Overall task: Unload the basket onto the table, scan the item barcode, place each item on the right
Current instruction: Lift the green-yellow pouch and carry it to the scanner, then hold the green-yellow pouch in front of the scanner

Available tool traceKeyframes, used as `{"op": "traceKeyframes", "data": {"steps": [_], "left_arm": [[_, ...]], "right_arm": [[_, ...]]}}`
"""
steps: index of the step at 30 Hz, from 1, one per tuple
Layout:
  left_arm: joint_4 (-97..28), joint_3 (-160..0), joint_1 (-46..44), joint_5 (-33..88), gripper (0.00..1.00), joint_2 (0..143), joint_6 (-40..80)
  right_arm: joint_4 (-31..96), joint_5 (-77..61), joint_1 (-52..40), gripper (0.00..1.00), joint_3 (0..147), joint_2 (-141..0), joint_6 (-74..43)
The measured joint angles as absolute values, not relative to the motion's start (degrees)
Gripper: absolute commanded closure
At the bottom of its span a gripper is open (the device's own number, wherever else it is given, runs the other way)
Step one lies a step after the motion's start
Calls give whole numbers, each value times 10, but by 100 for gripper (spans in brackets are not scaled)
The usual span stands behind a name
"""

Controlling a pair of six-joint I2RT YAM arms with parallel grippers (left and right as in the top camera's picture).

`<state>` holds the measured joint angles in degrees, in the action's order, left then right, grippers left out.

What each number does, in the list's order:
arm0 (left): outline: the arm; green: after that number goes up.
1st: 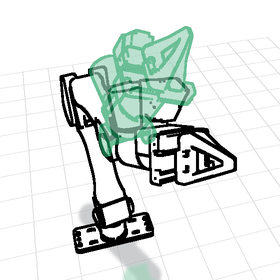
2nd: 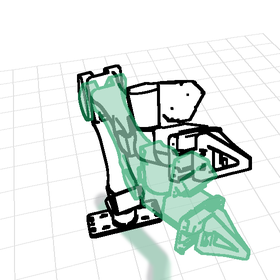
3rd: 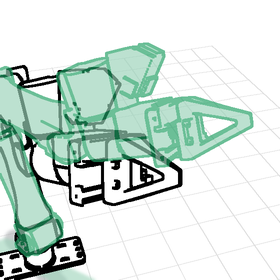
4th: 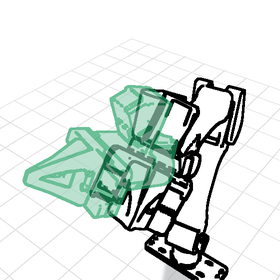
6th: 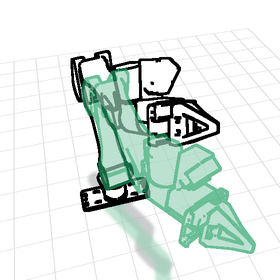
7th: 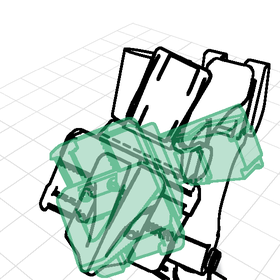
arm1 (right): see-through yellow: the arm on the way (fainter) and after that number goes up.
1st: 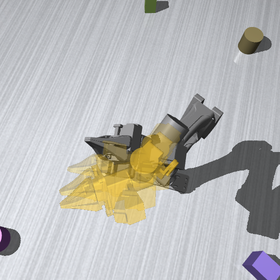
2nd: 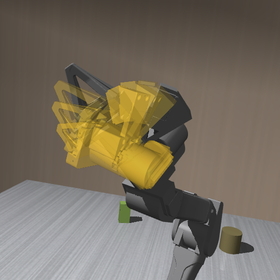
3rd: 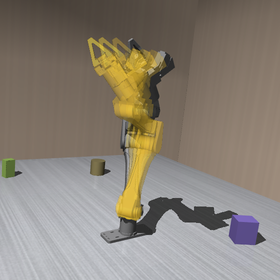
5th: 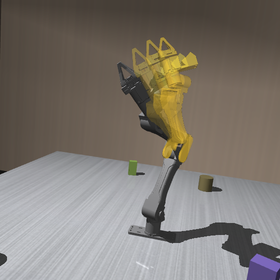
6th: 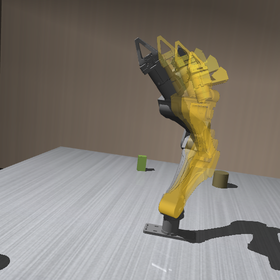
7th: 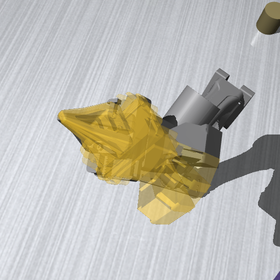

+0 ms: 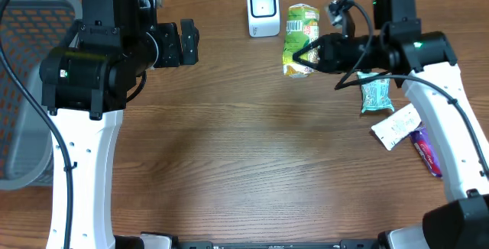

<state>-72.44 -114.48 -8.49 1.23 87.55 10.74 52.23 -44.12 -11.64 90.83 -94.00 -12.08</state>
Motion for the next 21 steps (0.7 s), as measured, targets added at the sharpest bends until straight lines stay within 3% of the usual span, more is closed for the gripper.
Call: {"op": "traceKeyframes", "data": {"steps": [7,13,21], "left_arm": [[-724,-1145,-85,12,1,875,107],[-724,-1145,-85,12,1,875,107],[-724,-1145,-85,12,0,875,107]], "right_arm": [[526,25,-238,96,960,-955,-157],[433,286,-284,96,1081,-1032,-64],[215,421,-288,96,1087,-1168,153]]}}
